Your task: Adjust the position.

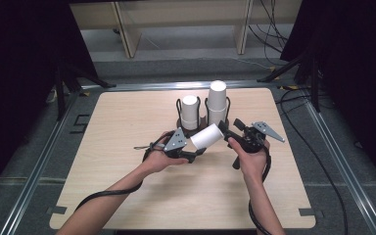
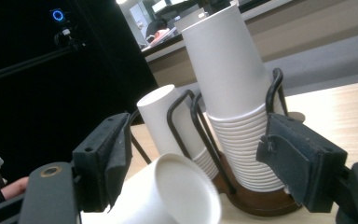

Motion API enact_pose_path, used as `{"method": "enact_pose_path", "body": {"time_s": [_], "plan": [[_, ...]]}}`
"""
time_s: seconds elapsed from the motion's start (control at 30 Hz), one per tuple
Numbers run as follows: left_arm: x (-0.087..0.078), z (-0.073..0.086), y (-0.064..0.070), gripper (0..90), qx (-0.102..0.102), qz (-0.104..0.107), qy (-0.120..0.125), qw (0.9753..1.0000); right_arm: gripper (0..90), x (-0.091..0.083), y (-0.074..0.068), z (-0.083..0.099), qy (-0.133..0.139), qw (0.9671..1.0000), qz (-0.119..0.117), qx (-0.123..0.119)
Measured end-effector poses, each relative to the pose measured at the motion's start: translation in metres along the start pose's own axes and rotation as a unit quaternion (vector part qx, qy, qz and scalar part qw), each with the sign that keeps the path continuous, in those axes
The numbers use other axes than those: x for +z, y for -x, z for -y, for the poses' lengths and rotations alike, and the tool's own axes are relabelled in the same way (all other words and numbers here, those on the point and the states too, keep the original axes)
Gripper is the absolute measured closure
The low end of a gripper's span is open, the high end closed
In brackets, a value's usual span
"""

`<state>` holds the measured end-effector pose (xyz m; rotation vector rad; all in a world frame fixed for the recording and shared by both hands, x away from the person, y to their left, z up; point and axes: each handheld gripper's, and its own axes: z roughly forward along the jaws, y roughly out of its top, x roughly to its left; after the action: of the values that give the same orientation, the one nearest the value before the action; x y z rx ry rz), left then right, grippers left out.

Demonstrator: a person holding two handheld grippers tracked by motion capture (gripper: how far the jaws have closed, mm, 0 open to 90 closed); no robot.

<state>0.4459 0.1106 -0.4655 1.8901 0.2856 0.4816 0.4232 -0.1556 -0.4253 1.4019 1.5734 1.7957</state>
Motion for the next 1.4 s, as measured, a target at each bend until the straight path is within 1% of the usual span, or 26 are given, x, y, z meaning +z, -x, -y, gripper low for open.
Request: {"method": "enact_pose_path", "body": {"time_s": [0.03, 0.07, 0.13, 0.17, 0.23, 0.33, 0.43, 0.53, 0.57, 0.6, 0.63, 0.67, 0.73, 0.77, 0.8, 0.83, 0.87, 0.93, 1.0, 1.1, 1.13, 1.17, 1.2, 1.33, 1.37, 1.4], "plan": [[0.000, 0.000, 0.000, 33.1, 0.000, 0.000, 0.000, 1.0000, 24.5, 0.000, 0.000, 0.000, 0.000, 1.0000, 0.000, 0.000], [-0.003, -0.001, 0.000, 32.9, -0.002, 0.000, 0.000, 1.0000, 24.8, -0.003, 0.002, 0.000, 0.000, 0.9999, -0.002, -0.012], [-0.005, -0.001, -0.001, 32.8, 0.001, -0.002, -0.001, 1.0000, 25.0, -0.003, 0.003, 0.001, -0.002, 1.0000, -0.004, -0.007], [-0.008, -0.001, -0.003, 32.5, -0.003, -0.003, 0.000, 1.0000, 25.2, -0.006, 0.005, 0.002, -0.007, 0.9998, -0.001, -0.018], [-0.010, -0.002, -0.004, 32.6, -0.001, -0.005, -0.001, 1.0000, 25.1, -0.009, 0.006, 0.002, -0.016, 0.9996, 0.000, -0.025], [-0.014, -0.001, -0.007, 32.6, -0.001, -0.003, -0.003, 1.0000, 25.3, -0.010, 0.007, 0.003, -0.019, 0.9994, -0.009, -0.029], [-0.020, -0.001, -0.009, 32.6, 0.004, -0.003, -0.009, 0.9999, 25.1, -0.015, 0.008, 0.005, -0.036, 0.9979, -0.005, -0.054], [-0.024, -0.001, -0.011, 32.6, 0.012, 0.001, -0.013, 0.9998, 25.0, -0.017, 0.010, 0.007, -0.042, 0.9969, -0.013, -0.066], [-0.026, -0.002, -0.012, 32.6, 0.017, 0.004, -0.018, 0.9997, 25.0, -0.019, 0.011, 0.009, -0.053, 0.9953, -0.023, -0.078], [-0.027, -0.002, -0.012, 32.6, 0.017, 0.005, -0.018, 0.9997, 25.3, -0.018, 0.012, 0.010, -0.044, 0.9954, -0.031, -0.080], [-0.030, -0.003, -0.014, 32.6, 0.022, 0.011, -0.024, 0.9994, 25.6, -0.020, 0.011, 0.011, -0.060, 0.9948, -0.029, -0.076], [-0.030, -0.003, -0.014, 32.7, 0.022, 0.011, -0.024, 0.9994, 25.6, -0.020, 0.011, 0.011, -0.060, 0.9948, -0.029, -0.076], [-0.034, -0.004, -0.015, 32.7, 0.030, 0.016, -0.029, 0.9990, 25.9, -0.022, 0.015, 0.013, -0.060, 0.9927, -0.037, -0.098], [-0.035, -0.004, -0.015, 32.7, 0.030, 0.015, -0.029, 0.9990, 25.8, -0.023, 0.012, 0.014, -0.069, 0.9941, -0.035, -0.075], [-0.035, -0.004, -0.015, 32.8, 0.030, 0.015, -0.029, 0.9990, 25.8, -0.023, 0.012, 0.014, -0.069, 0.9941, -0.035, -0.075], [-0.036, -0.005, -0.017, 32.8, 0.033, 0.019, -0.029, 0.9989, 25.8, -0.024, 0.016, 0.015, -0.067, 0.9921, -0.049, -0.094], [-0.038, -0.006, -0.017, 32.8, 0.033, 0.020, -0.032, 0.9987, 25.8, -0.024, 0.015, 0.016, -0.070, 0.9927, -0.051, -0.084], [-0.039, -0.006, -0.018, 32.8, 0.037, 0.018, -0.034, 0.9986, 25.8, -0.024, 0.016, 0.016, -0.071, 0.9924, -0.048, -0.089], [-0.040, -0.008, -0.018, 32.8, 0.041, 0.024, -0.035, 0.9983, 25.7, -0.025, 0.016, 0.016, -0.083, 0.9902, -0.053, -0.098], [-0.042, -0.010, -0.017, 32.8, 0.049, 0.029, -0.039, 0.9976, 25.8, -0.026, 0.016, 0.017, -0.090, 0.9896, -0.055, -0.097], [-0.042, -0.010, -0.017, 32.8, 0.049, 0.032, -0.041, 0.9975, 25.9, -0.027, 0.018, 0.016, -0.090, 0.9882, -0.052, -0.112], [-0.042, -0.010, -0.016, 32.8, 0.051, 0.033, -0.042, 0.9973, 25.9, -0.027, 0.018, 0.017, -0.092, 0.9879, -0.053, -0.113], [-0.042, -0.010, -0.016, 32.8, 0.051, 0.033, -0.042, 0.9973, 25.9, -0.027, 0.016, 0.019, -0.101, 0.9882, -0.051, -0.103], [-0.042, -0.010, -0.013, 32.8, 0.058, 0.035, -0.047, 0.9966, 25.9, -0.027, 0.018, 0.020, -0.109, 0.9857, -0.059, -0.114], [-0.043, -0.010, -0.013, 32.8, 0.057, 0.038, -0.047, 0.9966, 25.9, -0.028, 0.019, 0.019, -0.110, 0.9848, -0.048, -0.126], [-0.043, -0.010, -0.013, 32.8, 0.058, 0.039, -0.048, 0.9964, 25.9, -0.029, 0.019, 0.018, -0.116, 0.9841, -0.047, -0.126]]}}
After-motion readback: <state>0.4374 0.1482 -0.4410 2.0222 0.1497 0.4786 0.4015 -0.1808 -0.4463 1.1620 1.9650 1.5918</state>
